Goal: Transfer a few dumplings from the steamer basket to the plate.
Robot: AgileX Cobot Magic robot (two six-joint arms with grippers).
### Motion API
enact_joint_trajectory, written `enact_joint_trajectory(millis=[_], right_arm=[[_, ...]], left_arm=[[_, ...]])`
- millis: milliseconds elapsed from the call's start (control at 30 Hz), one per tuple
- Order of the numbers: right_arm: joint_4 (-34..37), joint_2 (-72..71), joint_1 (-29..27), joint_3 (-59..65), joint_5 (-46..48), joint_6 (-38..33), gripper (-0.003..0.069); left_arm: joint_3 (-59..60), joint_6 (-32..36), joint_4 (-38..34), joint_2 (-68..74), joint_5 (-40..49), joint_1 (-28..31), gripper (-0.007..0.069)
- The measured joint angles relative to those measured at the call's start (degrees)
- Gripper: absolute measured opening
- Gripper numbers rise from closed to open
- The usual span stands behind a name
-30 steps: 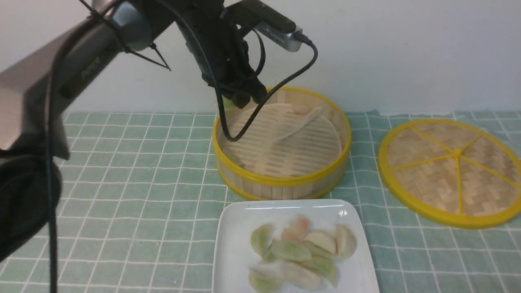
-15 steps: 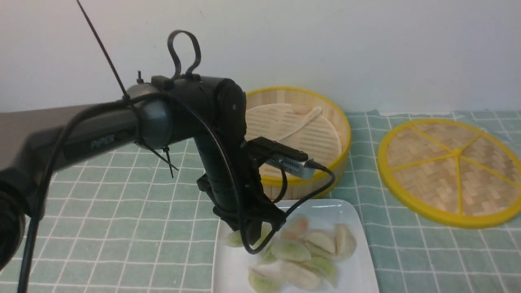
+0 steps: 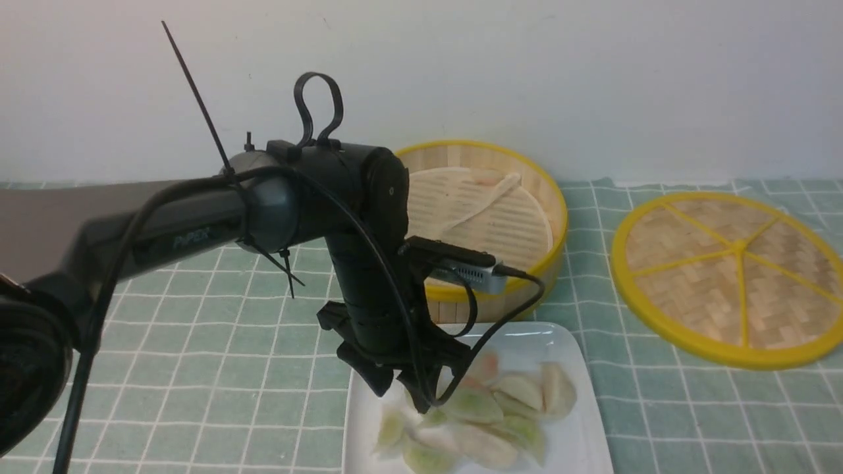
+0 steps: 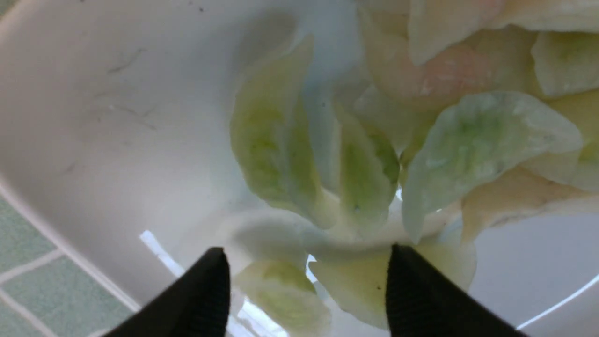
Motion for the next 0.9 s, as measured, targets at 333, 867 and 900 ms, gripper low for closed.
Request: enact_joint_trajectory(millis=[333,867,900], right_arm=[[0.0,0.0,0.0,0.0,0.0,0.2,-0.0015],[0.0,0.0,0.0,0.0,0.0,0.2,-0.0015],[0.0,0.0,0.0,0.0,0.0,0.2,-0.0015]], left_arm=[[-5.7,1.9,1.1,-8.8,5.6,0.0,0.0199],[21.1,3.3,0.9,-64.9,-28.4,0.0,-0.0006],[23.4,3.3,0.8,-67.2,-31.8,0.0,-0.0006]])
